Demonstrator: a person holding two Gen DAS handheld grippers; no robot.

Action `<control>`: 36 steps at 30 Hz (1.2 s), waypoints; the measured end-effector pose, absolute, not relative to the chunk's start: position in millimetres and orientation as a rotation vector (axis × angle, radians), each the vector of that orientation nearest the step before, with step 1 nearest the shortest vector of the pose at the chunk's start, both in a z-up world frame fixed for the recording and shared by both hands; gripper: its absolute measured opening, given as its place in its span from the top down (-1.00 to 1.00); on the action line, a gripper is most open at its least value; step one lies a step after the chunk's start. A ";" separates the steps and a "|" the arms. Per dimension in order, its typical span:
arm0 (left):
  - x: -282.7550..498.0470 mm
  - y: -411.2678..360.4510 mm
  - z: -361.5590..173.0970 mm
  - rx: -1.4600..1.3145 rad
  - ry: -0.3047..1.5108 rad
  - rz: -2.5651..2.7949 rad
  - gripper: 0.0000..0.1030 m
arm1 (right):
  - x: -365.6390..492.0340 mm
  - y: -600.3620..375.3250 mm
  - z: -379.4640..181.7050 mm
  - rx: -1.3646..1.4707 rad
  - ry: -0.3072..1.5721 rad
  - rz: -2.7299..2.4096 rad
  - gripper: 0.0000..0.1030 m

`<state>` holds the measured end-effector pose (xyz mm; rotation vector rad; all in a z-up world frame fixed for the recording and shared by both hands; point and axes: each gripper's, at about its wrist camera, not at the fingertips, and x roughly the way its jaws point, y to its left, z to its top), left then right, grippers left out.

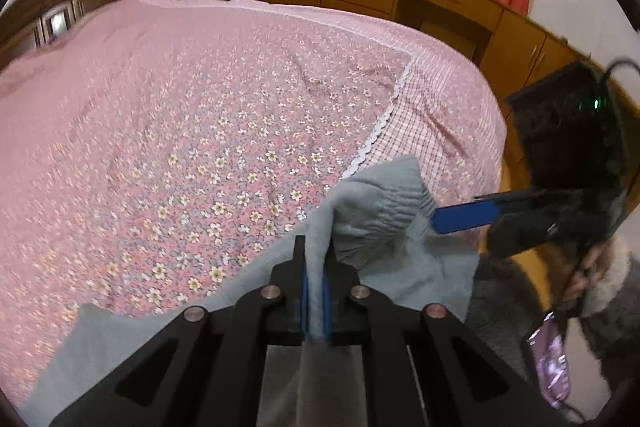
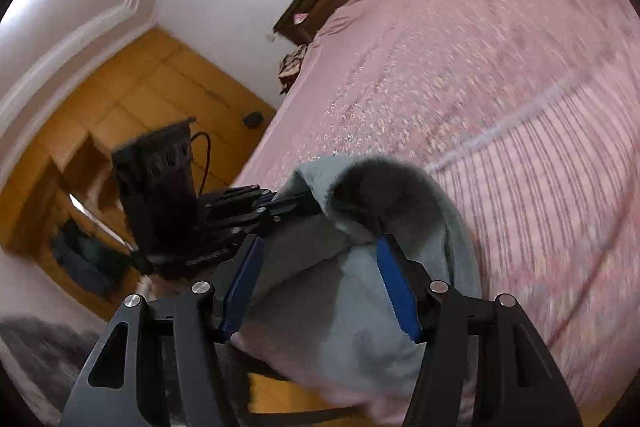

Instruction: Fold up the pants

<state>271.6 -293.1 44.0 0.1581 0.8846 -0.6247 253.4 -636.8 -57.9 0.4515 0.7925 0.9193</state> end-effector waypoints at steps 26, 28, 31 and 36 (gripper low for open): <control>287.4 -259.0 40.4 0.002 0.936 -0.662 0.87 | 278.1 -555.4 -63.5 -0.212 0.796 0.921 0.69; 276.0 -250.9 54.6 -0.030 0.868 -0.628 0.46 | 282.2 -560.6 -58.3 -0.169 0.831 0.937 0.75; 251.4 -234.7 83.4 -0.086 0.755 -0.672 -0.26 | 283.1 -569.4 -49.0 -0.133 0.892 0.965 0.75; 224.8 -215.8 110.7 -0.030 0.684 -0.655 -0.35 | 275.6 -586.6 -25.2 -0.097 1.004 0.972 0.75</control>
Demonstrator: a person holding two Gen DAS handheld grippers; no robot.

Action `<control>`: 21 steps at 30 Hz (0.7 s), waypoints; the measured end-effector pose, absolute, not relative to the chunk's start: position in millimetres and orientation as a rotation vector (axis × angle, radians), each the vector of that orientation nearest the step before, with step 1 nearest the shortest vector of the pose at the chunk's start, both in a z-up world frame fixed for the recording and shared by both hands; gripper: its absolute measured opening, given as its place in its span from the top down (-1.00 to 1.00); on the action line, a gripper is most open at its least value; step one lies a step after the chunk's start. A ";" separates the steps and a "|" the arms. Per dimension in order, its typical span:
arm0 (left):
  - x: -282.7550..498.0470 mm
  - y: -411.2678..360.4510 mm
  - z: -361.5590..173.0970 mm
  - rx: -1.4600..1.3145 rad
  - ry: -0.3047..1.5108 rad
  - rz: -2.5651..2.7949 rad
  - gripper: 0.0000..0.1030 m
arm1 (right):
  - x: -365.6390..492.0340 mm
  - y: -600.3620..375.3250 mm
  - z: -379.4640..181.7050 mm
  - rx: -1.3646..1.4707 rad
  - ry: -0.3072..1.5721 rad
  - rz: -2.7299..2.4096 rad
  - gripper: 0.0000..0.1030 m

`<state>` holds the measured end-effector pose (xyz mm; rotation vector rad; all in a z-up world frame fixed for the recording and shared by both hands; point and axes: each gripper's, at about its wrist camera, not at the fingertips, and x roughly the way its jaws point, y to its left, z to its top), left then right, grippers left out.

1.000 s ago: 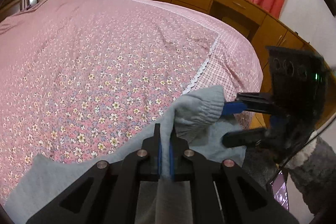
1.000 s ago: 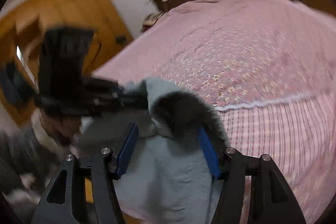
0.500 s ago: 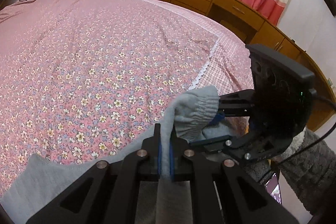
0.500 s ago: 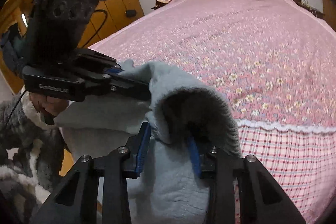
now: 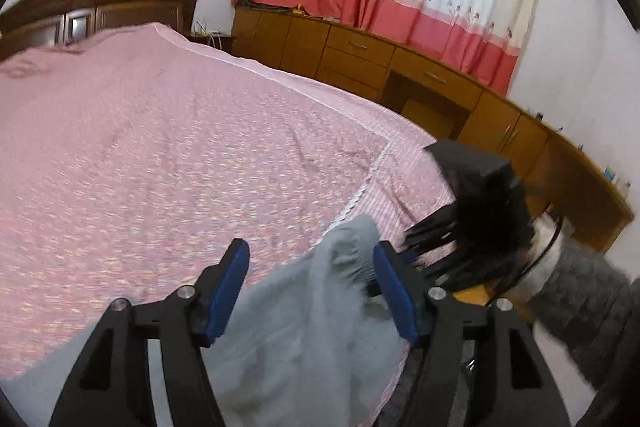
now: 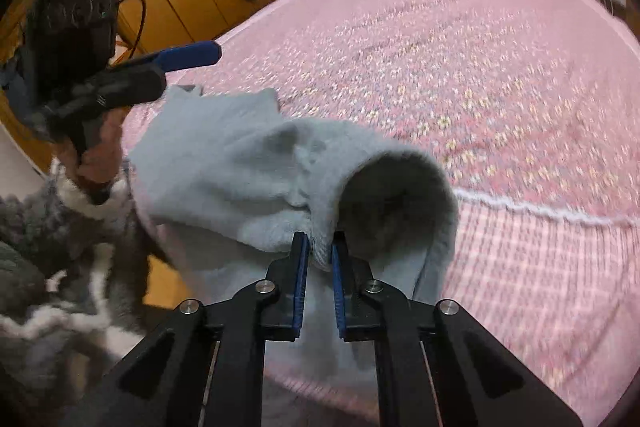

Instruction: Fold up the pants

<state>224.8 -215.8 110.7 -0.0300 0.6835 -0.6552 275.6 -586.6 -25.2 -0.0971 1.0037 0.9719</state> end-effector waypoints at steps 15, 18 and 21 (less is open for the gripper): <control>209.9 -216.1 15.9 0.286 0.869 -0.427 -0.35 | 246.2 -620.5 -55.2 -0.091 1.054 0.908 0.47; 206.6 -219.7 13.9 0.317 0.868 -0.428 -0.35 | 244.5 -628.4 -66.5 -0.076 1.057 0.890 0.46; 209.0 -216.8 11.8 0.315 0.872 -0.427 -0.35 | 242.4 -636.8 -68.8 -0.033 1.019 0.925 0.46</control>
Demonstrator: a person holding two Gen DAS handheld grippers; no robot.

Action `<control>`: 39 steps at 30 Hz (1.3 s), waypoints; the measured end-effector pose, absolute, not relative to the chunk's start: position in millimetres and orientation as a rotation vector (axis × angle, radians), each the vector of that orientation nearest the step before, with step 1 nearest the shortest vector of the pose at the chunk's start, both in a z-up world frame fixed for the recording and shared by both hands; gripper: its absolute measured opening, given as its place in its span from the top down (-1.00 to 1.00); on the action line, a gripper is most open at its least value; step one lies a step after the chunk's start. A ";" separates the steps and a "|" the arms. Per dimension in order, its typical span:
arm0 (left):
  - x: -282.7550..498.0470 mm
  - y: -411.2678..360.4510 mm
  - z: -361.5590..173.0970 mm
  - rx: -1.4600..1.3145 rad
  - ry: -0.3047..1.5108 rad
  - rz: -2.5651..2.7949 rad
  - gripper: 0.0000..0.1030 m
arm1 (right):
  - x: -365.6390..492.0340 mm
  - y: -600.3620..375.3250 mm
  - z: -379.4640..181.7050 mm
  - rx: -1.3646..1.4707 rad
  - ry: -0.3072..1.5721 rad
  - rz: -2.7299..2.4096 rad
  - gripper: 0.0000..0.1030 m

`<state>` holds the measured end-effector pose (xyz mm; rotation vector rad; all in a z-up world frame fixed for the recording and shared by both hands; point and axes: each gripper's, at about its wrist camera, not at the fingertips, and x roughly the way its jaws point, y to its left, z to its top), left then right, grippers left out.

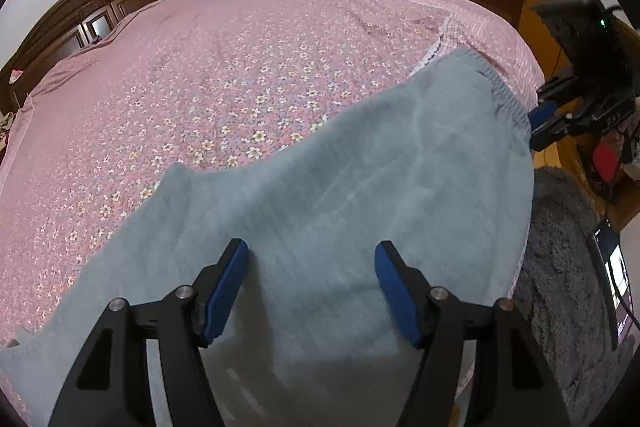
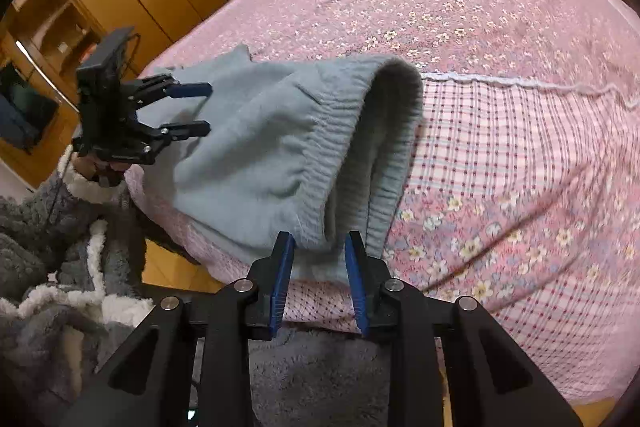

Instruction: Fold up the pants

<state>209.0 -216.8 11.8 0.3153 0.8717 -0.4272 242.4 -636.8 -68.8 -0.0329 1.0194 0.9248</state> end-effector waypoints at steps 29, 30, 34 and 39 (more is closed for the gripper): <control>197.5 -205.4 4.3 0.328 0.890 -0.400 -0.35 | 226.8 -656.1 -37.7 -0.138 0.941 0.917 0.80; 197.0 -204.5 4.1 0.321 0.889 -0.398 -0.35 | 226.4 -654.9 -29.9 -0.111 0.916 0.933 0.80; 196.3 -204.5 0.5 0.315 0.885 -0.384 -0.36 | 229.1 -629.8 -6.2 0.014 0.804 1.049 0.80; 194.5 -205.3 0.2 0.321 0.891 -0.370 -0.36 | 281.5 -614.7 -66.7 0.040 1.033 0.942 0.83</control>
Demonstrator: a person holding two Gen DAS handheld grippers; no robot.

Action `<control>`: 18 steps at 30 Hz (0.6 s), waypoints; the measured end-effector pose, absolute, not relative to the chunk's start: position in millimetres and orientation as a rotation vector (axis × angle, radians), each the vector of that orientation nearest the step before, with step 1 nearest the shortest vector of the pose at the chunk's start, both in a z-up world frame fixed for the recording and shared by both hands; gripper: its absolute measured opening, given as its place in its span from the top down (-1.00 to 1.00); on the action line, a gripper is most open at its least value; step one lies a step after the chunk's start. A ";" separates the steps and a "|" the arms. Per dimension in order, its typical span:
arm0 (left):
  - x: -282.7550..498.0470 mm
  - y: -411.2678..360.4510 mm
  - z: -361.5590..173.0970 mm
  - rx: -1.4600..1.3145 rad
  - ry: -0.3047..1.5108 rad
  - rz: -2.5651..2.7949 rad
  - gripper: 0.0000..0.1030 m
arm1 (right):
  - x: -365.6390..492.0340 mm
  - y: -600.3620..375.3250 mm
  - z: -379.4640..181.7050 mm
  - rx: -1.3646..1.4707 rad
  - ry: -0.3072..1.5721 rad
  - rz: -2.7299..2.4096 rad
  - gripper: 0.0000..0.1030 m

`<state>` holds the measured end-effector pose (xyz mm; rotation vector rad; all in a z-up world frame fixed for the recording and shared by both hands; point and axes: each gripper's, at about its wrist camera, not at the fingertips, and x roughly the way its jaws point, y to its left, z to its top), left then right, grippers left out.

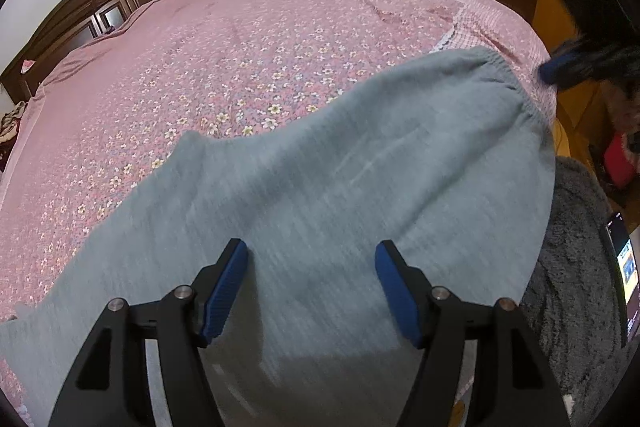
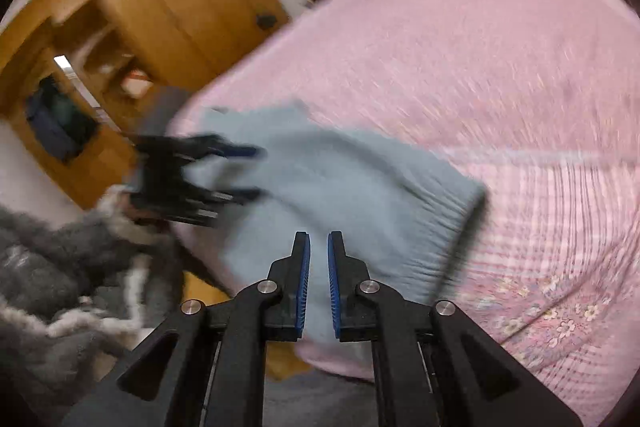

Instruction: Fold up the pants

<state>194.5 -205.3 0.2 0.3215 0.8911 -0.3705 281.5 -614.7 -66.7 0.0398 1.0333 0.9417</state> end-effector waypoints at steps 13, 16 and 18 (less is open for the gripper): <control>185.5 -200.9 -3.0 0.322 0.889 -0.364 -0.37 | 295.0 -669.0 -46.3 0.239 0.854 0.878 -0.40; 185.6 -198.3 -5.2 0.308 0.889 -0.366 -0.39 | 312.4 -674.1 -44.5 0.308 0.845 0.855 -0.64; 185.4 -196.6 -5.5 0.301 0.888 -0.366 -0.40 | 329.9 -671.1 -51.9 0.329 0.884 0.846 -0.64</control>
